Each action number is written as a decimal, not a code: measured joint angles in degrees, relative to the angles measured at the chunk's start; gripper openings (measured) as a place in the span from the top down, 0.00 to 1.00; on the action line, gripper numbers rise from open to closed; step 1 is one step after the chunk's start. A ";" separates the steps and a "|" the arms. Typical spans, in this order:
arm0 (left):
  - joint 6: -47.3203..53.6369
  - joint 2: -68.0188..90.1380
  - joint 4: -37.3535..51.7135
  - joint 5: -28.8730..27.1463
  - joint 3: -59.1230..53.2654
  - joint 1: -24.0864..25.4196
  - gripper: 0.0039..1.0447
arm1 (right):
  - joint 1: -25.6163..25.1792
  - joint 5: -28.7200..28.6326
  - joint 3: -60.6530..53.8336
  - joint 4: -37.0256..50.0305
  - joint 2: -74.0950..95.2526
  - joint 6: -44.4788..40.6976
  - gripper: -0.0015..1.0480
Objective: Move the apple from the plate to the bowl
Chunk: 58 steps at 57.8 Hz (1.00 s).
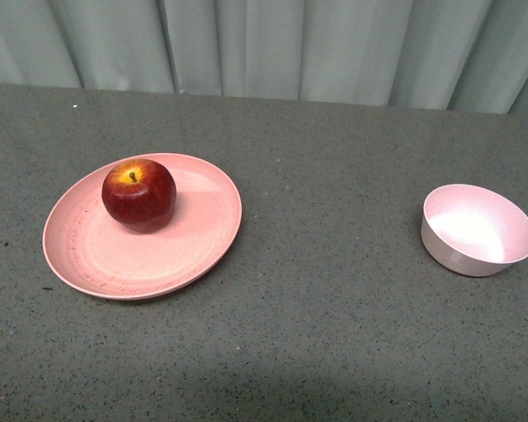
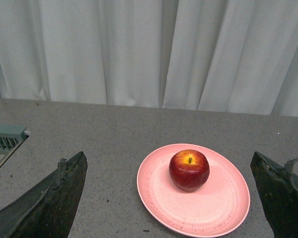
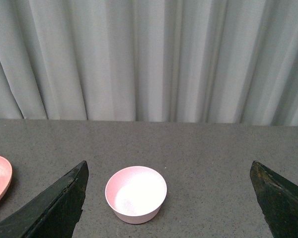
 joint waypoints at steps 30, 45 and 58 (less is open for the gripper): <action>0.00 0.00 0.00 0.00 0.00 0.00 0.06 | 0.00 0.00 0.02 0.00 0.00 0.00 0.09; -0.02 -0.02 0.00 -0.11 0.00 0.00 0.06 | 2.45 16.96 2.51 2.54 14.29 -0.04 0.09; -0.02 -0.02 0.00 -0.07 0.00 0.00 0.06 | -0.98 3.48 12.37 18.29 48.81 -2.43 0.09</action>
